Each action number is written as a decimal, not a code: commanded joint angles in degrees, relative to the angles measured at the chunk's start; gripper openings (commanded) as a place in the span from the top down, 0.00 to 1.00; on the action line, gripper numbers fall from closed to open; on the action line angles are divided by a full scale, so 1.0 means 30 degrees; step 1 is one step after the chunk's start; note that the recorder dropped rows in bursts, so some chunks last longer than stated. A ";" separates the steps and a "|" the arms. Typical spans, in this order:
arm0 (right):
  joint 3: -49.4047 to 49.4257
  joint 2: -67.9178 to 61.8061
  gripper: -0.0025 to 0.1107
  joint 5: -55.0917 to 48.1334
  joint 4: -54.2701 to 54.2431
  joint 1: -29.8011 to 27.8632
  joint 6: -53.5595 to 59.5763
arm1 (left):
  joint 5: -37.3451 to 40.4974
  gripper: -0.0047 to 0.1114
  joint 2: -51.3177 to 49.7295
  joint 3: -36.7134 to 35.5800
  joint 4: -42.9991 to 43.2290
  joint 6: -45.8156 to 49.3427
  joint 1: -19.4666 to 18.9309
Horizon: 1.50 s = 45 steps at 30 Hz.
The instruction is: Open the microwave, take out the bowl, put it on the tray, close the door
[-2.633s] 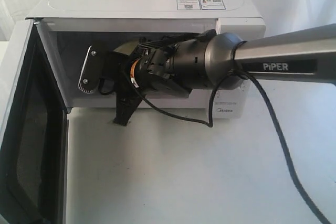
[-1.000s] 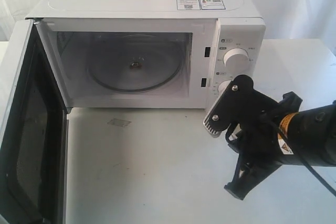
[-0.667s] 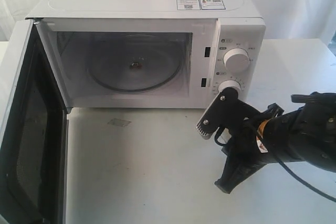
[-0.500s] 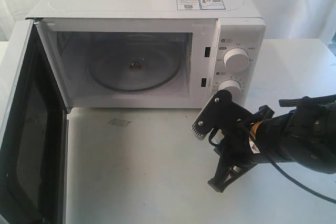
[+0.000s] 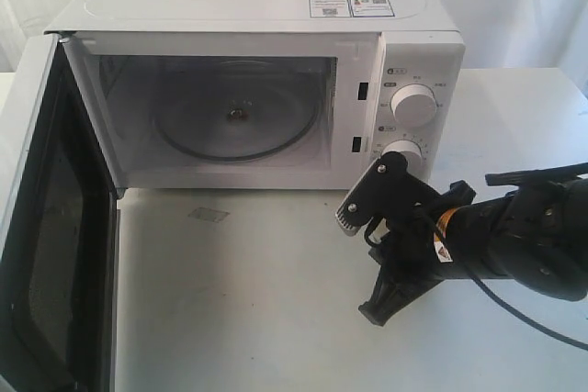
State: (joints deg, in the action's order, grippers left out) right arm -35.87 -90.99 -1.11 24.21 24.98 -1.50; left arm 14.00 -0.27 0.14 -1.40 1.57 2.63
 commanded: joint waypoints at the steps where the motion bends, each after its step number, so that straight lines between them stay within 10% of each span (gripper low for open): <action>1: -0.0006 -0.0042 0.98 0.0475 0.0263 -0.0149 0.0107 | 0.0072 0.96 0.0089 -0.0047 -0.0105 -0.0018 -0.0101; 25: -0.0006 -0.0958 0.97 0.0878 0.0428 -0.0149 0.0501 | 0.0072 0.96 0.0089 -0.0047 -0.0105 -0.0018 -0.0101; 45: -0.0006 -0.0958 0.76 -0.0055 0.0428 -0.0400 0.0501 | 0.0072 0.96 0.0089 -0.0047 -0.0105 -0.0018 -0.0101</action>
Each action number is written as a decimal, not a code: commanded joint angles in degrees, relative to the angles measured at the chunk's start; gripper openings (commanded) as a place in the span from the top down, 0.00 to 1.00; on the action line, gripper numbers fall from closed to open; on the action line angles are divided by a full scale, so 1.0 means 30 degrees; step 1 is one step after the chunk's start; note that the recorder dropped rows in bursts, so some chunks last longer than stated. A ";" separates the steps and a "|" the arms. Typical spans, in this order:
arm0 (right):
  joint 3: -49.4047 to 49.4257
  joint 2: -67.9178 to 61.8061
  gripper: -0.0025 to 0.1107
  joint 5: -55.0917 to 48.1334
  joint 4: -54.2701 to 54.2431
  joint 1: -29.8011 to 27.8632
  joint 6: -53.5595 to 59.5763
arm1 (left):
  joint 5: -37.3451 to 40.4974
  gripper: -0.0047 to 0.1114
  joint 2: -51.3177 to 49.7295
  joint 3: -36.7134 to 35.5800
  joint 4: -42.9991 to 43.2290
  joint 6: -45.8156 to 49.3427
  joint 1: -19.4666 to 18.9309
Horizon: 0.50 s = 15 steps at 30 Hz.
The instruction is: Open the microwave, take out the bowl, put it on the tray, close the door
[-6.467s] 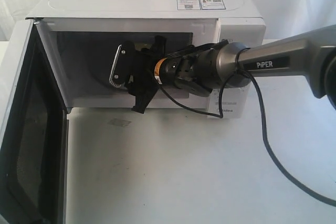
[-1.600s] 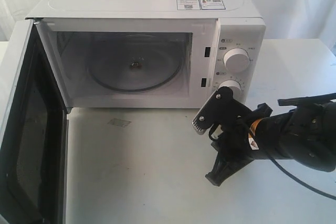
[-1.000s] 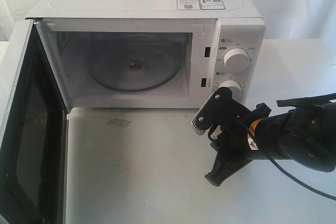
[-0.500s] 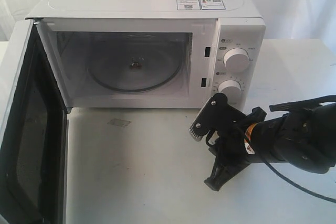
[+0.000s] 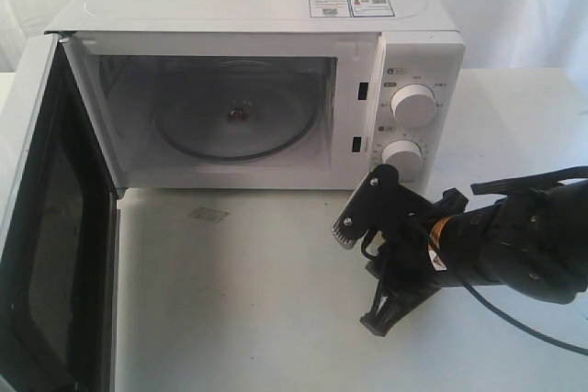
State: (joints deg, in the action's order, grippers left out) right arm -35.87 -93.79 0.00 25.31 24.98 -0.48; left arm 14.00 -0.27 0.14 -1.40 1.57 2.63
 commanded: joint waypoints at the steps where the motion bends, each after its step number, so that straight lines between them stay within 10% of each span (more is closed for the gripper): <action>1: -0.0006 -0.0022 0.76 -0.0470 0.0060 -0.0534 0.0160 | 0.0072 0.96 0.0089 -0.0047 -0.0105 -0.0018 -0.0101; 15: -0.0006 -0.0022 0.76 -0.0586 0.0060 -0.0722 0.0160 | 0.0072 0.96 0.0089 -0.0047 -0.0105 -0.0018 -0.0101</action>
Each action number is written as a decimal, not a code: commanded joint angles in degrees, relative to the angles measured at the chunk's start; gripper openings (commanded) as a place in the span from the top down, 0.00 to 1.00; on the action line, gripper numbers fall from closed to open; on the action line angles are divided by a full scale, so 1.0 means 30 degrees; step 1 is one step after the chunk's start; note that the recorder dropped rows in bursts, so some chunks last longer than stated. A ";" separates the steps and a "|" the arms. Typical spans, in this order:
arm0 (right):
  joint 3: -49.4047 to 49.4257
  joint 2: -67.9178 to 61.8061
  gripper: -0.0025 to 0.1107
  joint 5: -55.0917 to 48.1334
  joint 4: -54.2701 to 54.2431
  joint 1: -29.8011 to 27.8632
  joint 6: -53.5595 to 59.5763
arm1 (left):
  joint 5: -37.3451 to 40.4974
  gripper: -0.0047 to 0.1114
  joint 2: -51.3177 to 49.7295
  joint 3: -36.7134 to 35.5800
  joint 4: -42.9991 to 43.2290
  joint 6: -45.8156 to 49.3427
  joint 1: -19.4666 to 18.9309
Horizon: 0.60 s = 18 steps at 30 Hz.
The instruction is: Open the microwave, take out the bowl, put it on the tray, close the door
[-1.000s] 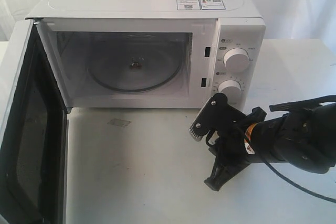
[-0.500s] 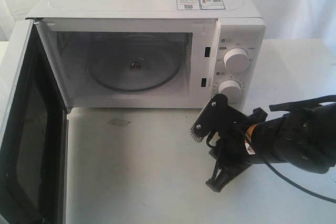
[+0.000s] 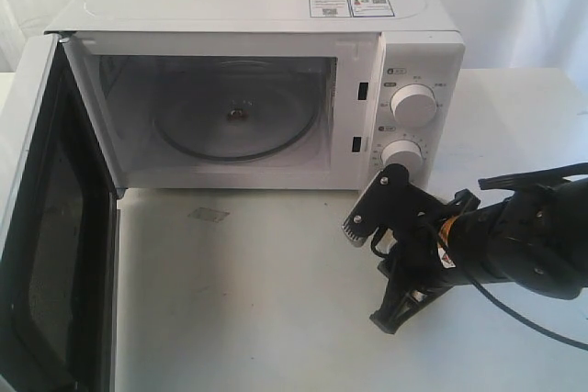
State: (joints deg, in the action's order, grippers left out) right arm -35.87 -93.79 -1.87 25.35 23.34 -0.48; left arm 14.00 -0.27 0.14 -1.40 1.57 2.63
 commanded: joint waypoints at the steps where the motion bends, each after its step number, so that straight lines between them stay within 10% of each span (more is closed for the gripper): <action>1: -0.0006 -0.0022 0.76 0.0036 0.0046 -0.0178 0.0160 | 0.0072 0.96 0.0089 -0.0047 -0.0105 -0.0018 -0.0101; 18: -0.0006 0.0719 0.98 -0.1643 0.0046 -0.0223 0.0160 | 0.0072 0.96 0.0089 -0.0047 -0.0105 -0.0018 -0.0101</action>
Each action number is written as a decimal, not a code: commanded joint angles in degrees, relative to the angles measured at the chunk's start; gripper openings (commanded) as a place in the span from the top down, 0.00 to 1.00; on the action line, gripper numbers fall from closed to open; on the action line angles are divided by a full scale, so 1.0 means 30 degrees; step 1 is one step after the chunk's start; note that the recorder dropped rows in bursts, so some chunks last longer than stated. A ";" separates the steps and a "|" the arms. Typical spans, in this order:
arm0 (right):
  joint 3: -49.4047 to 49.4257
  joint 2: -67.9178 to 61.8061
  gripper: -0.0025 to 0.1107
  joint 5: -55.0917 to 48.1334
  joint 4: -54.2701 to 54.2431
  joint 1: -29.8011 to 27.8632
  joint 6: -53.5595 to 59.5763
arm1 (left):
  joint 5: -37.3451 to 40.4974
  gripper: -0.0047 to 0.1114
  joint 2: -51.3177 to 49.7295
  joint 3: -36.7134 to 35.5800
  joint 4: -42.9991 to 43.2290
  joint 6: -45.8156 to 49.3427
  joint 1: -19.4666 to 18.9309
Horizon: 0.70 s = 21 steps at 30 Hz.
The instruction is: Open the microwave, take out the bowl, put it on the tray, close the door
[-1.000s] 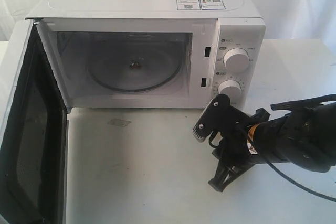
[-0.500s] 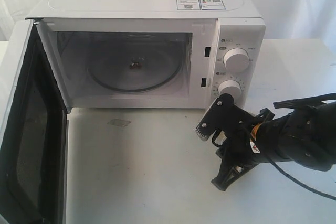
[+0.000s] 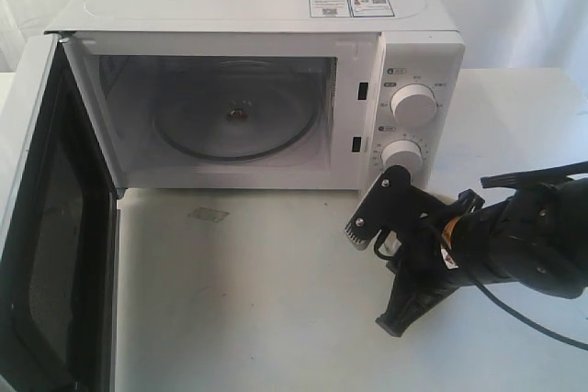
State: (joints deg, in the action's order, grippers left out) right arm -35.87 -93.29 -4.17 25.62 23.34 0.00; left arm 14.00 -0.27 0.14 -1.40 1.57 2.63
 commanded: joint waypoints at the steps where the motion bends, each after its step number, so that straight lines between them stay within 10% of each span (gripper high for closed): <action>1: -0.0006 0.0809 0.98 -0.1180 -0.0042 -0.0306 0.0000 | 0.0072 0.96 0.0089 -0.0047 -0.0105 -0.0018 -0.0101; 21: -0.0006 0.2168 0.98 -0.3127 0.0545 -0.3125 -0.0159 | 0.0072 0.96 0.0089 -0.0047 -0.0105 -0.0018 -0.0101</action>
State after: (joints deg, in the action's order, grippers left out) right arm -35.87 -87.42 -15.06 26.39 15.10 0.00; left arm 14.00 -0.27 0.14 -1.40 1.57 2.63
